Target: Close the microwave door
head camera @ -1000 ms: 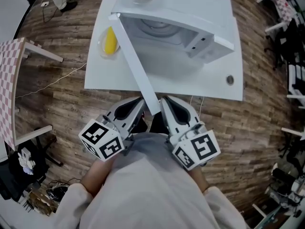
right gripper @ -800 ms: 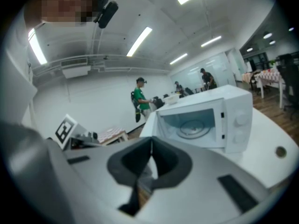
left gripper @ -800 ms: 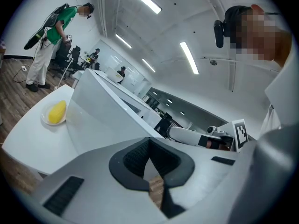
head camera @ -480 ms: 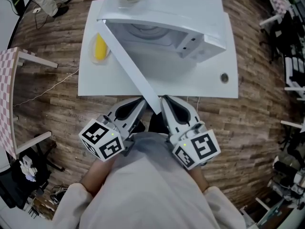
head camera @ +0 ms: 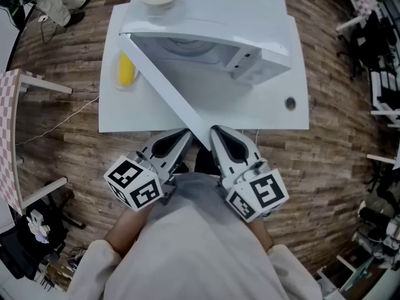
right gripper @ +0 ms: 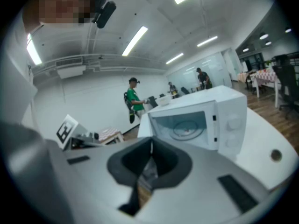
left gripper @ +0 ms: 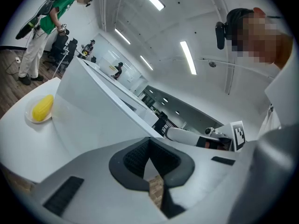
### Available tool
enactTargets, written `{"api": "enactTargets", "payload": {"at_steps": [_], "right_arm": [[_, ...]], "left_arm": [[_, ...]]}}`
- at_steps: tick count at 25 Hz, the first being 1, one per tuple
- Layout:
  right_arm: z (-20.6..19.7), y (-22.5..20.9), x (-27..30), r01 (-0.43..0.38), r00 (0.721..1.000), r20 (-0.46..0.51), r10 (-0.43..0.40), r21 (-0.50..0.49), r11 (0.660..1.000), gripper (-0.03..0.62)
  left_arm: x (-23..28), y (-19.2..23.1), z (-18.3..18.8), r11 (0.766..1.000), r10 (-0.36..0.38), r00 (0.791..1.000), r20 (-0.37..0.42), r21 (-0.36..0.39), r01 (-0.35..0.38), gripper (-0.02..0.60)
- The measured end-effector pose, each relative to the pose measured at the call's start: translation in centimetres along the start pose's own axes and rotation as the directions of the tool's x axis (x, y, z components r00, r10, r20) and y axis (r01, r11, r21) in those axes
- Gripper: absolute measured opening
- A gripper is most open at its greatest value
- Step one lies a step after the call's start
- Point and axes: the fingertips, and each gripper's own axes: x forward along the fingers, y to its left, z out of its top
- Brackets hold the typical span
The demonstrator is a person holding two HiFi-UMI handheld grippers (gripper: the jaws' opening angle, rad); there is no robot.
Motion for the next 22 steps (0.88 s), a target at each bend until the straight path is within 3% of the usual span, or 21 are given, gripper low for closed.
{"api": "enactTargets", "payload": {"at_steps": [22], "right_arm": [[1.4, -3.8, 0.6, 0.042, 0.999, 0.018, -0.043, 0.045, 0.998, 0.023]], "left_arm": [[3.6, 0.4, 0.8, 0.999, -0.036, 0.998, -0.045, -0.028, 0.035, 0.014]]}}
